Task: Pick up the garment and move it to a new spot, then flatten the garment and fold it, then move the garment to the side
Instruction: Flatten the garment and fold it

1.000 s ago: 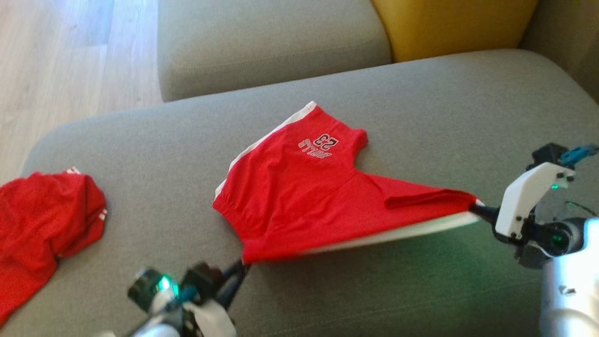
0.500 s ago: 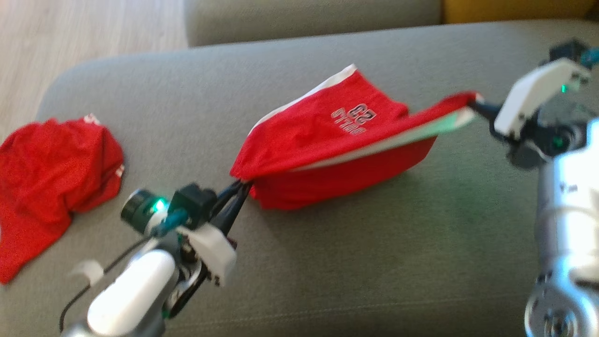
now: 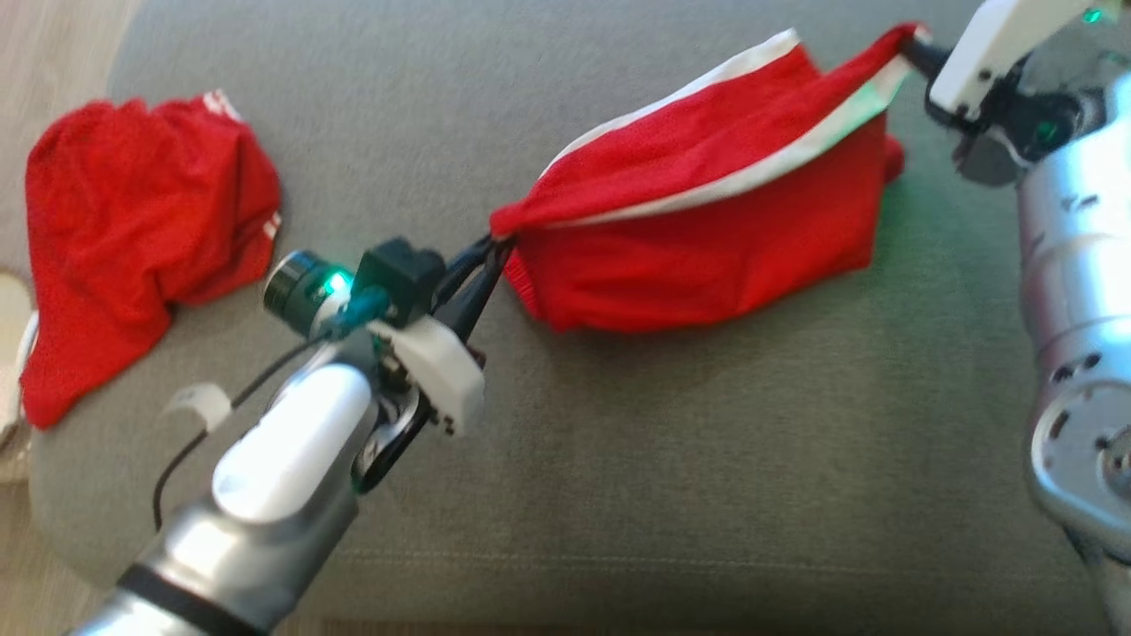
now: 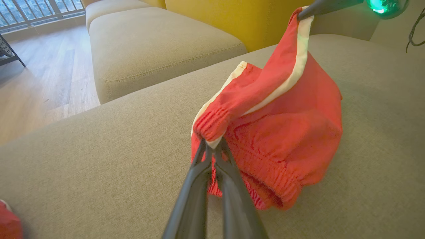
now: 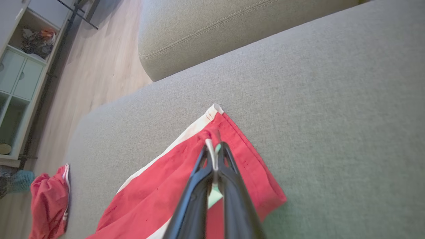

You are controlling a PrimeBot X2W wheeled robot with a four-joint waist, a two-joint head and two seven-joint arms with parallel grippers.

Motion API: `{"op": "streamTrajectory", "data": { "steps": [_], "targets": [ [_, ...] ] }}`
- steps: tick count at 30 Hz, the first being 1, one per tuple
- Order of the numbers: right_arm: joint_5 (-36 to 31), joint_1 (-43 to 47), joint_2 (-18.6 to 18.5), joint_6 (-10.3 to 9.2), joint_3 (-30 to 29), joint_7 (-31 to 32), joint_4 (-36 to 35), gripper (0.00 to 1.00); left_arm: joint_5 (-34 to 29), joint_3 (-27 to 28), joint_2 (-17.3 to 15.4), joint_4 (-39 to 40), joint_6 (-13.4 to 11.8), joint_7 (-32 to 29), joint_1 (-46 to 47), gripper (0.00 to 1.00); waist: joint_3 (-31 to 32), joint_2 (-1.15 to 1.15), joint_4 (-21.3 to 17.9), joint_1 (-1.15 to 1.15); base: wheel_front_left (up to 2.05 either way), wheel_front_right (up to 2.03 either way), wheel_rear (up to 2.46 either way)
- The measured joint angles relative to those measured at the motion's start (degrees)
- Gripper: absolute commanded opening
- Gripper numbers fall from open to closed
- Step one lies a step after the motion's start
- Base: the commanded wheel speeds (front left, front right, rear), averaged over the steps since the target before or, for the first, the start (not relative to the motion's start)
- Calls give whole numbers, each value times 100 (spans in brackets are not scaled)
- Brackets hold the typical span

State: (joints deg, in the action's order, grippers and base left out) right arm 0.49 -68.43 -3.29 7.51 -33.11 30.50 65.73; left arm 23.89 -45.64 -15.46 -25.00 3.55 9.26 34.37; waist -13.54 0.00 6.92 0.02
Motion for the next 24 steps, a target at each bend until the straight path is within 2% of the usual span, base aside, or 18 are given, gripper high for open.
{"op": "streamTrajectory", "data": {
  "steps": [9,11,18,24],
  "targets": [
    [-1569,-507,-22,0,-1215,-328,94,0,-1,-30,445,-764,108,202,649,0,-564,0,384,-1,0,0,0],
    [-2017,-632,-23,0,-1685,-365,-33,0,-1,-59,589,-973,154,285,805,0,-717,0,499,-1,0,0,0],
    [-2832,-894,-25,0,-2517,-616,-87,0,-2,-141,906,-1356,209,447,1056,0,-1007,0,717,-1,0,0,0],
    [-3341,-1119,-25,0,-3077,-904,-52,0,-3,-142,1046,-1545,252,503,1229,0,-1178,0,843,-2,0,0,0]
  ]
}}
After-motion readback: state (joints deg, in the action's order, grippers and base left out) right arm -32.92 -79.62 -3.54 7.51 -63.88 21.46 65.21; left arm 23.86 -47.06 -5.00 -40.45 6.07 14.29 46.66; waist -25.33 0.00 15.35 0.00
